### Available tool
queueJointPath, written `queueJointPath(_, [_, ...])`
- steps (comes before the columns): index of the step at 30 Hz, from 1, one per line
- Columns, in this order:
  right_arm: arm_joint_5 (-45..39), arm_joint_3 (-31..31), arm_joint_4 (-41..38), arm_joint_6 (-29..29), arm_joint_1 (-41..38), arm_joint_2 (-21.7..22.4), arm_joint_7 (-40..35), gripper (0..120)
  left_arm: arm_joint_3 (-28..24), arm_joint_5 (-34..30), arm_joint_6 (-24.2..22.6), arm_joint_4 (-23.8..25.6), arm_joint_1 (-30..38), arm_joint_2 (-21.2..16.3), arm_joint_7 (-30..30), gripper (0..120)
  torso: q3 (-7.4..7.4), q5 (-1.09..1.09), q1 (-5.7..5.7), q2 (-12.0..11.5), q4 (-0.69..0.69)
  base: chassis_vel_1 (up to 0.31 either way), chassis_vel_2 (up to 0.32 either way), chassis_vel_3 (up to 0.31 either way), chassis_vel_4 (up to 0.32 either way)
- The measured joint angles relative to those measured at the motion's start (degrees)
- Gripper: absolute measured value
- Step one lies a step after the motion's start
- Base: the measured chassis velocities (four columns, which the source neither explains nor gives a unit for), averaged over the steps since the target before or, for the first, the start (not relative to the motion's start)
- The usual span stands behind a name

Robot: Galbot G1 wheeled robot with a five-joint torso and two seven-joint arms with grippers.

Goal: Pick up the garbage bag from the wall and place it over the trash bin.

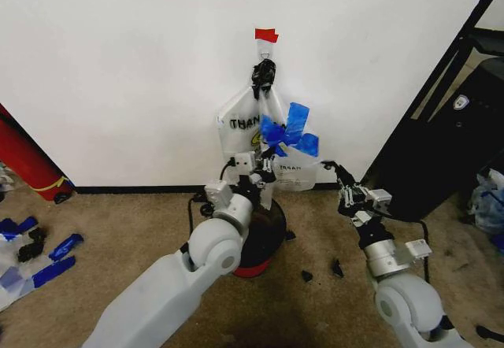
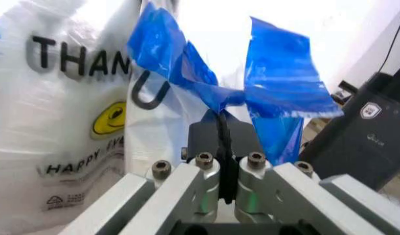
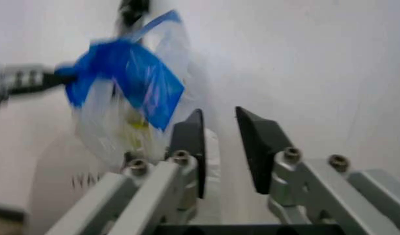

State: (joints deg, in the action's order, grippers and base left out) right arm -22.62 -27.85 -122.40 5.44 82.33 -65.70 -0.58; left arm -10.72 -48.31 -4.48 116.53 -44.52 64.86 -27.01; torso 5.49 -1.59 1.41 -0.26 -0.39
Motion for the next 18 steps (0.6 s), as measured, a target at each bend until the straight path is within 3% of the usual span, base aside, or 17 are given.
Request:
queueJointPath(1, [0.0, 0.0, 0.0, 0.0, 0.0, 0.0, 0.0, 23, 0.0, 0.0, 0.0, 0.0, 0.0, 0.0, 0.0, 0, 0.00, 0.00, 0.00, 0.0, 0.00, 0.000, 0.000, 0.000, 0.000])
queueJointPath(3, [8.9, -2.2, -2.4, 1.6, 3.8, 2.3, 2.2, 34, 1.0, 0.0, -0.2, 1.4, -1.1, -0.2, 0.0, 0, 0.00, 0.00, 0.00, 0.0, -0.03, 0.000, 0.000, 0.000, 0.000])
queueJointPath(6, [9.9, -2.6, -3.7, 2.1, 4.5, 3.6, 2.5, 41, 1.0, 0.0, -0.2, 1.6, -1.5, -0.2, 0.1, 0, -0.01, 0.00, 0.00, 0.0, -0.03, 0.000, 0.000, 0.000, 0.000])
queueJointPath(10, [11.8, -1.7, -1.4, 1.4, -0.5, 7.5, 0.2, 61, 0.5, 0.3, -0.4, 1.6, -1.6, 0.2, 0.1, 0, 0.00, 0.01, 0.00, 0.0, 0.00, 0.000, 0.000, 0.000, 0.000])
queueJointPath(15, [13.9, 0.4, 1.7, 1.4, -5.0, 11.4, -0.2, 75, 0.1, 0.3, -0.5, 1.4, -1.5, 0.1, 0.1, 0, 0.01, 0.01, 0.00, 0.0, -0.01, 0.000, 0.000, 0.000, 0.000])
queueJointPath(18, [15.1, 4.8, 5.6, 1.9, -11.7, 15.5, 0.2, 90, -0.1, 0.3, -0.5, 1.1, -1.1, 0.5, 0.1, 0, 0.01, 0.01, 0.00, 0.0, 0.00, 0.000, 0.000, 0.000, 0.000])
